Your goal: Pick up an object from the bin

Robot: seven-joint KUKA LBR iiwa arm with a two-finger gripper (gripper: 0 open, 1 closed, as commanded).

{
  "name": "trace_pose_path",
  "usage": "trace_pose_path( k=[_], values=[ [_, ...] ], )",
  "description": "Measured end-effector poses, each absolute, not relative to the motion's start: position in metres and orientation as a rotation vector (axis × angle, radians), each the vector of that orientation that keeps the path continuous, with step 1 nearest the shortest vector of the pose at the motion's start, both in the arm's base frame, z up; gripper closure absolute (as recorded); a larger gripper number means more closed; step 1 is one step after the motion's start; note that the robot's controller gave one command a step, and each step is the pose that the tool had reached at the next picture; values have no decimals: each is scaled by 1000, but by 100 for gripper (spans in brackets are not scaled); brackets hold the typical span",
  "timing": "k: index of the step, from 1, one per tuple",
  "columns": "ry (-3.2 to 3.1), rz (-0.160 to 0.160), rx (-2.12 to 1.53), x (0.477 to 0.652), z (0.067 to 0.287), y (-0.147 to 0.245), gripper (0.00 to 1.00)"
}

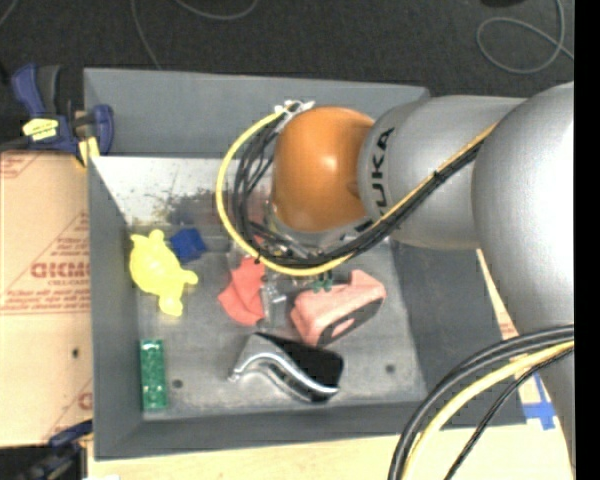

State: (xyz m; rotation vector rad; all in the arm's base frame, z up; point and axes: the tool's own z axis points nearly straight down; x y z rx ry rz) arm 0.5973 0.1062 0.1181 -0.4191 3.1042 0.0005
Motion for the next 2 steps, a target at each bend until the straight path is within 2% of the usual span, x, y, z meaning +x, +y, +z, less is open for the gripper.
trace_pose_path(
  k=[1, 2],
  values=[
    [3086, 3, -487, 620, 72, 98, 100],
    [3086, 3, -486, 620, 72, 98, 100]
  ],
)
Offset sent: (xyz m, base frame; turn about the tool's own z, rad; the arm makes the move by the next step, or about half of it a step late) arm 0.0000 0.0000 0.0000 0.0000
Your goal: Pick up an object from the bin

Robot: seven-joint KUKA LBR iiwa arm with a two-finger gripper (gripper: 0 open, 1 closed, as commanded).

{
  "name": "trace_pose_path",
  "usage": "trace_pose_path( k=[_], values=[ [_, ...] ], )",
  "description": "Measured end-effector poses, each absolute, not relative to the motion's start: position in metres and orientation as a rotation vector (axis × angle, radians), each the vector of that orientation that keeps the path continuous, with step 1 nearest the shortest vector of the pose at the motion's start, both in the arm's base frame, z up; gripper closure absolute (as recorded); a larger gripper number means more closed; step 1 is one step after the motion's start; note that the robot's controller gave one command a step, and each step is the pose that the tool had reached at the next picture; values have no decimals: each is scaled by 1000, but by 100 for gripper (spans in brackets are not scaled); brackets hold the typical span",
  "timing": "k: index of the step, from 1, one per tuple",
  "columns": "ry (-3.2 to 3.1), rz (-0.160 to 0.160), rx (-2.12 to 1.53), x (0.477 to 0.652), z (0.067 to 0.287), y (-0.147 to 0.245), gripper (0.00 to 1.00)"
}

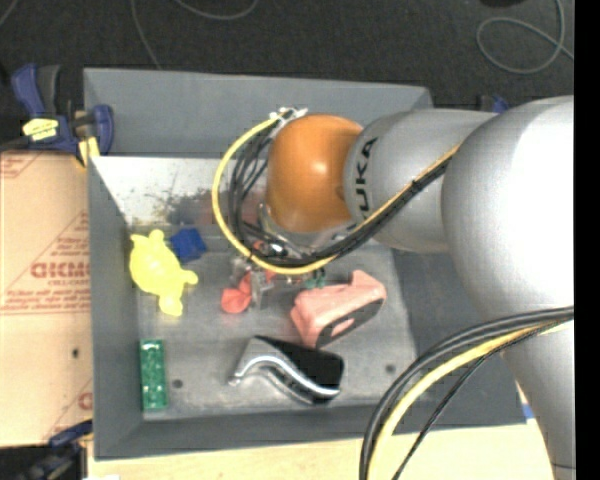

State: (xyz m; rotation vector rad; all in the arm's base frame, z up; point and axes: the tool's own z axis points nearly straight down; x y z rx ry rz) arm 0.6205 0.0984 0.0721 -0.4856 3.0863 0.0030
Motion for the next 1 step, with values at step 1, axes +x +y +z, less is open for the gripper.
trace_pose_path(
  k=[1],
  values=[
    [3078, 4, -498, 619, 111, 94, 100]
  ],
)
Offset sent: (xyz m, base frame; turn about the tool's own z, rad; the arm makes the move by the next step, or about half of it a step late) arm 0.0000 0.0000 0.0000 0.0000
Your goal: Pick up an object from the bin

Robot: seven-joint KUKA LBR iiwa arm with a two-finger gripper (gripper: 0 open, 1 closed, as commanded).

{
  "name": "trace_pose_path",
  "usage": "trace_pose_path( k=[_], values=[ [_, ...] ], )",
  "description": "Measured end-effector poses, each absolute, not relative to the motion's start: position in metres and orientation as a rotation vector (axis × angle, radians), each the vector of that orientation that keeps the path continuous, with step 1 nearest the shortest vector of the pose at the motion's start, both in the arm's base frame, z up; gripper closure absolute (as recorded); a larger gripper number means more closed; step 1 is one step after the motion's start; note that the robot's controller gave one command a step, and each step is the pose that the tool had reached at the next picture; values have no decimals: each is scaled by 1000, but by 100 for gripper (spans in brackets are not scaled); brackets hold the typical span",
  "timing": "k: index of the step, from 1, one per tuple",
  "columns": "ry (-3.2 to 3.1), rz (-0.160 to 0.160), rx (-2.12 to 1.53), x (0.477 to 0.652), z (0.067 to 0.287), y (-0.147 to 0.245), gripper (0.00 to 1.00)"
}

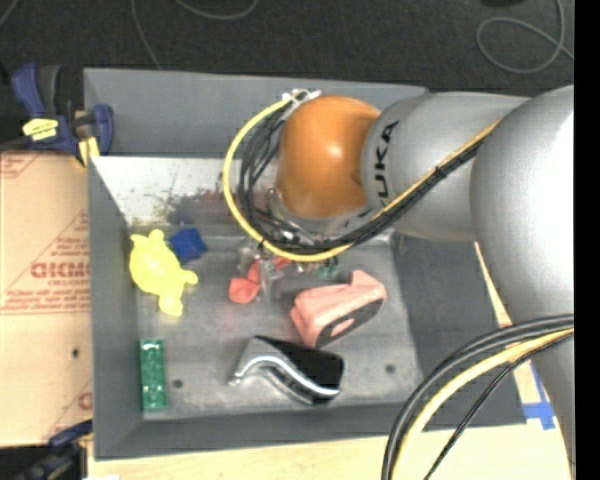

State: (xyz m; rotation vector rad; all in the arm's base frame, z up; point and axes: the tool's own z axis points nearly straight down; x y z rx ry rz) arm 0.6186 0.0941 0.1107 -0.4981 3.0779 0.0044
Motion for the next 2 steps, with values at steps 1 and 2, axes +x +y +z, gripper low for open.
trace_pose_path(
  k=[1, 2],
  values=[
    [3078, 5, -497, 619, 111, 94, 100],
    [3076, 6, -488, 614, 140, 92, 100]
  ],
)
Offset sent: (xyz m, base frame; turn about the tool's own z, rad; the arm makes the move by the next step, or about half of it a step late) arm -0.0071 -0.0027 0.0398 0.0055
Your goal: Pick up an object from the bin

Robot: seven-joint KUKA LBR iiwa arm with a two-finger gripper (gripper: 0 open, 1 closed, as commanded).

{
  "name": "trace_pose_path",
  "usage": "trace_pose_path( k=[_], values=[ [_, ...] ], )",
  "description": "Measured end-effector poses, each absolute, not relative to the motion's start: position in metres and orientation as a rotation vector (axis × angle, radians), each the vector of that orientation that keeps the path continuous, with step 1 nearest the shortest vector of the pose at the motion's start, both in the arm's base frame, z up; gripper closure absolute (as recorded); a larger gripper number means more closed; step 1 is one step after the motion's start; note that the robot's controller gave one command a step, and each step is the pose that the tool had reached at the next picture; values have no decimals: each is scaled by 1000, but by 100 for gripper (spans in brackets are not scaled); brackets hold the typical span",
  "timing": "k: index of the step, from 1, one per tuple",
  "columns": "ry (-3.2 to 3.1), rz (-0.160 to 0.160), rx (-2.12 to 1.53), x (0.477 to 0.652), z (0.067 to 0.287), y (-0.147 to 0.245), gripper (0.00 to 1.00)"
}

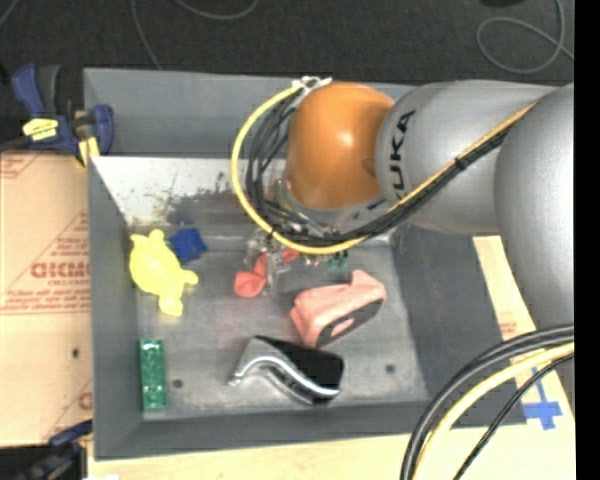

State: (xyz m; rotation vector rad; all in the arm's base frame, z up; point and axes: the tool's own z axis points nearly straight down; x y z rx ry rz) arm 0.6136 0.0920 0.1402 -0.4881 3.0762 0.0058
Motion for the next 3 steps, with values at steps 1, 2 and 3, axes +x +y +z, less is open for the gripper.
trace_pose_path(
  k=[1, 2, 3],
  values=[
    [3077, 6, -472, 622, 167, 91, 100],
    [3070, 7, -486, 613, 194, 96, 100],
    [3071, 7, -485, 613, 194, 96, 100]
  ],
)
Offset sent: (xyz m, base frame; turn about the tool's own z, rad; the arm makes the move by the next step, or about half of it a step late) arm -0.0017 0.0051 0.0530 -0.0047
